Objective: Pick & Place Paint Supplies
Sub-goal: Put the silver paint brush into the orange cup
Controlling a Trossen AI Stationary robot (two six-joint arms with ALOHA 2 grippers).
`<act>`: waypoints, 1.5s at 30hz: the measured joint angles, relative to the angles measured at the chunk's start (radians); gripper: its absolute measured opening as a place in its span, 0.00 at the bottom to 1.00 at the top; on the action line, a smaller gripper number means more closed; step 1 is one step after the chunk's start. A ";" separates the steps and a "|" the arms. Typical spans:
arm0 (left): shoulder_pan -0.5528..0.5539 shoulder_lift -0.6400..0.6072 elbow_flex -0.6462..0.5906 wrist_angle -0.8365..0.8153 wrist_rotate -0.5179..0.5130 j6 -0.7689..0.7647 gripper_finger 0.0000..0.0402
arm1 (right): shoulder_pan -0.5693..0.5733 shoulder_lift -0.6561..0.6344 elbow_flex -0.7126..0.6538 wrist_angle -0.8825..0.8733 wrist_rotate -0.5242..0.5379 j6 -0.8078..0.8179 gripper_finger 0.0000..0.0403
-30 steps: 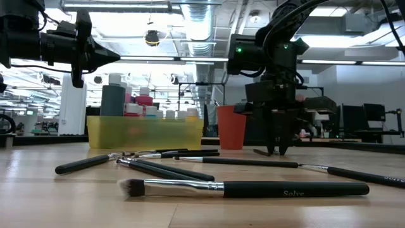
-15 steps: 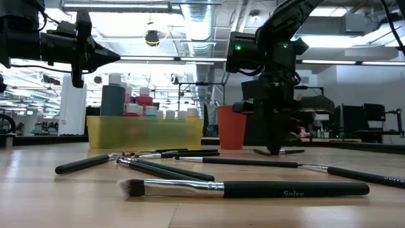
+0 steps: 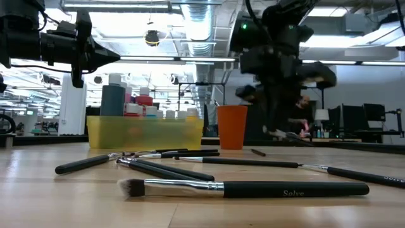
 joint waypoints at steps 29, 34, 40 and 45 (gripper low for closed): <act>0.000 0.000 0.000 0.000 0.000 0.000 0.00 | -0.406 -0.212 0.001 0.765 -0.044 0.446 0.01; 0.000 0.000 0.000 0.000 0.000 0.000 0.00 | -0.404 -0.194 -0.001 0.756 -0.067 0.457 0.00; 0.000 0.000 0.000 0.000 0.000 0.000 0.00 | -0.408 -0.246 0.000 0.735 -0.057 0.443 0.00; 0.000 0.000 0.000 0.000 0.000 0.000 0.00 | -0.429 -0.321 0.001 0.578 -0.063 0.395 0.01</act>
